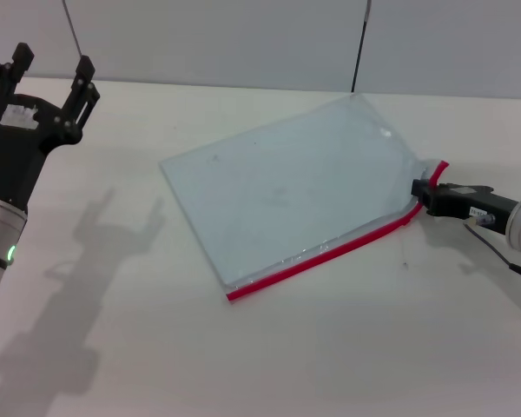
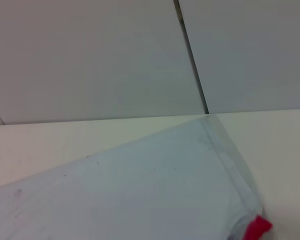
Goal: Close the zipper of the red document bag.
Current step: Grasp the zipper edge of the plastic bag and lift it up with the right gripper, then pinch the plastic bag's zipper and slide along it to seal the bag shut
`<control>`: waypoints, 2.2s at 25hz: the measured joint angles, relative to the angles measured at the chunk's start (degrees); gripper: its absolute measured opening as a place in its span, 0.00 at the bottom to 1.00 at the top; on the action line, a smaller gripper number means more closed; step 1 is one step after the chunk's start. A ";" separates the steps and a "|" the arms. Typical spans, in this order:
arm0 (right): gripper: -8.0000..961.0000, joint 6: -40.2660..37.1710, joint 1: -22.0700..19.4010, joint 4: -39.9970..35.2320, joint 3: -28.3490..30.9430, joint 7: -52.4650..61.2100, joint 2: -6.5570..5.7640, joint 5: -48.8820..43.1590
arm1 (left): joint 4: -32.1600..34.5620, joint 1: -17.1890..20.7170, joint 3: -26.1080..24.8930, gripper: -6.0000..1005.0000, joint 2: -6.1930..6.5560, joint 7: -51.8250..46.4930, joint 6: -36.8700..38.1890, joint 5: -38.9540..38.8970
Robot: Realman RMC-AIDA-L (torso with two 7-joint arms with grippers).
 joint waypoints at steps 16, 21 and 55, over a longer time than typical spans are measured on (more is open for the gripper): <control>0.02 -3.71 -0.20 -0.53 -1.58 -0.41 -0.09 -0.08 | -0.02 -0.05 0.00 0.78 0.00 0.02 0.00 0.00; 0.02 -8.35 -0.35 -0.68 -1.43 -0.49 -0.15 0.11 | -0.05 -0.14 0.01 0.78 0.00 0.02 0.00 0.94; 0.02 -24.79 5.49 4.66 0.96 -4.52 0.49 4.00 | -4.82 -5.31 0.16 0.77 -0.61 13.31 -10.25 28.57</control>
